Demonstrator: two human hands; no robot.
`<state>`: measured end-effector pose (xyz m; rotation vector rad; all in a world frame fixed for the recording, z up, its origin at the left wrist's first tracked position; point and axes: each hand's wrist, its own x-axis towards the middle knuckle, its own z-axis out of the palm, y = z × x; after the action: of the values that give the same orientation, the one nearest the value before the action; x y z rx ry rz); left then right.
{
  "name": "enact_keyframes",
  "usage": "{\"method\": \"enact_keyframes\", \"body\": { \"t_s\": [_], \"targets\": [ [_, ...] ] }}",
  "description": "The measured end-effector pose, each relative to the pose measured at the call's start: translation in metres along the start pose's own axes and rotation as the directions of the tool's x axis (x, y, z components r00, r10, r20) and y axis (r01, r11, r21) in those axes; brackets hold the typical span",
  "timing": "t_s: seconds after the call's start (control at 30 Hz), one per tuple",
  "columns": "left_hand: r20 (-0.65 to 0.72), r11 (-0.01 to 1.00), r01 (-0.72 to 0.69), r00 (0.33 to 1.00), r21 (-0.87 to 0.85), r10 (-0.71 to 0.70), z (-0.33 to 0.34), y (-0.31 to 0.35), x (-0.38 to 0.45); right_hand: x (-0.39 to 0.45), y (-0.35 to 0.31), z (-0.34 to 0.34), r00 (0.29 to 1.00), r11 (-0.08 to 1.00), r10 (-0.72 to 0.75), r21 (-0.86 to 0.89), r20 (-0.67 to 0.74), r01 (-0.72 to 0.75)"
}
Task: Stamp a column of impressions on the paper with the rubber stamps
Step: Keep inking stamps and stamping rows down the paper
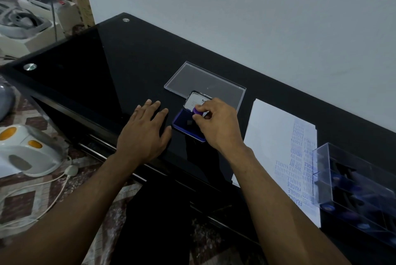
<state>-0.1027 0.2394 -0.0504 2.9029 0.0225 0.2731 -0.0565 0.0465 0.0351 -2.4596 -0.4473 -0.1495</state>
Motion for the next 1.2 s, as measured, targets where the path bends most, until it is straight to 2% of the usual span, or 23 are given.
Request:
{"method": "enact_keyframes", "body": {
  "t_s": [0.27, 0.9, 1.07, 1.2],
  "targets": [
    [-0.011, 1.0, -0.003, 1.0, 0.0, 0.003, 0.0022, -0.0001, -0.0002, 0.0008, 0.001, -0.0022, 0.999, 0.999, 0.042, 0.025, 0.018, -0.042],
    [-0.007, 1.0, 0.007, 1.0, -0.006, -0.007, 0.0013, -0.0004, -0.0002, -0.0016, 0.0015, 0.0002, 1.0, 0.999, 0.025, 0.035, -0.007, -0.024],
    [0.006, 0.999, 0.008, 1.0, -0.034, -0.008, -0.0009, 0.0002, 0.0003, -0.0018, 0.0029, 0.0019, 1.0, 0.999, 0.026, 0.042, -0.006, -0.026],
    [0.005, 0.994, 0.025, 1.0, -0.109, -0.024, -0.0051, 0.0009, 0.002, -0.007, 0.0033, -0.0011, 0.997, 0.99, 0.06, 0.129, -0.045, -0.054]
  ]
}}
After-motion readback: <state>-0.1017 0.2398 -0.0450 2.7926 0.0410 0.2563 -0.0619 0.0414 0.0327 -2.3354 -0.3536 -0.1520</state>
